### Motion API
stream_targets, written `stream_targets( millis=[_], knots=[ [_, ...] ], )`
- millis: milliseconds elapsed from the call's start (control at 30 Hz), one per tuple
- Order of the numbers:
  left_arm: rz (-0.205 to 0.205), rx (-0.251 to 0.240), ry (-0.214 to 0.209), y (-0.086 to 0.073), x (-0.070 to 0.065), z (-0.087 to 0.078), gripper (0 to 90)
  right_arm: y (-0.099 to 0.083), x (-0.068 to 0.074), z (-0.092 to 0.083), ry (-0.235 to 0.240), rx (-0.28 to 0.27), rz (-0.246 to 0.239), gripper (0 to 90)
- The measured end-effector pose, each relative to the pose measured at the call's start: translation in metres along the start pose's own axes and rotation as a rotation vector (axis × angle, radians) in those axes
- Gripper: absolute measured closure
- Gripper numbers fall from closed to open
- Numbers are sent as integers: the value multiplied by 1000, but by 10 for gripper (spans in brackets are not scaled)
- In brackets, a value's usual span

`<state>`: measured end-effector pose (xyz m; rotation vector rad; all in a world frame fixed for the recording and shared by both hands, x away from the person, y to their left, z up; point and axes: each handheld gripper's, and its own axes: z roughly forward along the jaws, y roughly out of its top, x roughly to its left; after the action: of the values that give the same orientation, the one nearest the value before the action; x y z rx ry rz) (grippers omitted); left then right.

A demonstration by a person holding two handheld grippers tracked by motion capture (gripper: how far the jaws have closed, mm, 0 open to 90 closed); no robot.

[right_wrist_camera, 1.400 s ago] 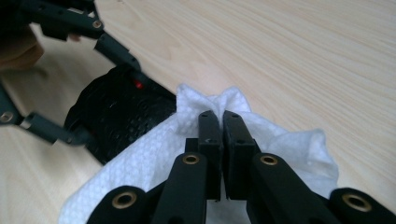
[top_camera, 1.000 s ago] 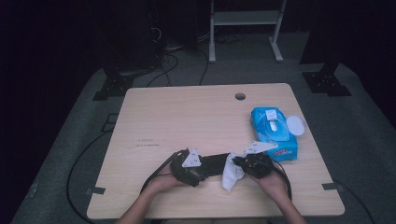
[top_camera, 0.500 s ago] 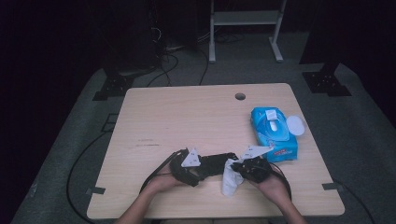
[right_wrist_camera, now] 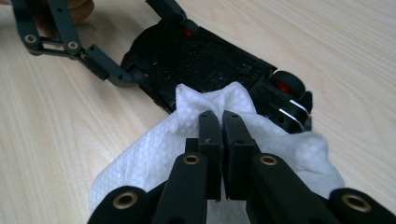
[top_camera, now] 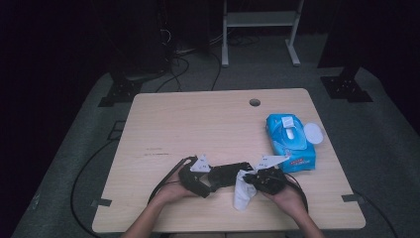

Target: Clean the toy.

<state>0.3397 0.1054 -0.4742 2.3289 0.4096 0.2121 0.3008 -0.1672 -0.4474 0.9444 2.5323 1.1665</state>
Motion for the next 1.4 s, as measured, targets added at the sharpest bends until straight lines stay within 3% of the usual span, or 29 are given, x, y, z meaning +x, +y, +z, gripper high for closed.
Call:
stream_targets(
  millis=[200, 367, 500, 667, 867, 1067, 1400],
  knots=[
    [-54, -9, -43, -2, 4, -2, 182, -1, -1, 0, 11, -2, 4, 872],
    [-134, -37, -113, -2, 11, -1, 221, -4, -1, -2, 22, -7, -1, 874],
    [-189, -79, -136, 1, 14, -2, 248, -6, -2, -2, 32, -15, -5, 875],
    [-279, -91, -187, 1, 21, 2, 253, -6, -1, -2, 31, -16, -23, 875],
    [-375, -146, -198, -4, 32, 0, 294, -9, -1, -4, 39, -23, -49, 876],
    [-387, -124, -230, -4, 31, 6, 363, -11, -3, -4, 56, -36, -36, 876],
    [-340, -146, -191, -3, 23, 3, 403, -15, -2, -6, 69, -53, -26, 876]
  ],
)
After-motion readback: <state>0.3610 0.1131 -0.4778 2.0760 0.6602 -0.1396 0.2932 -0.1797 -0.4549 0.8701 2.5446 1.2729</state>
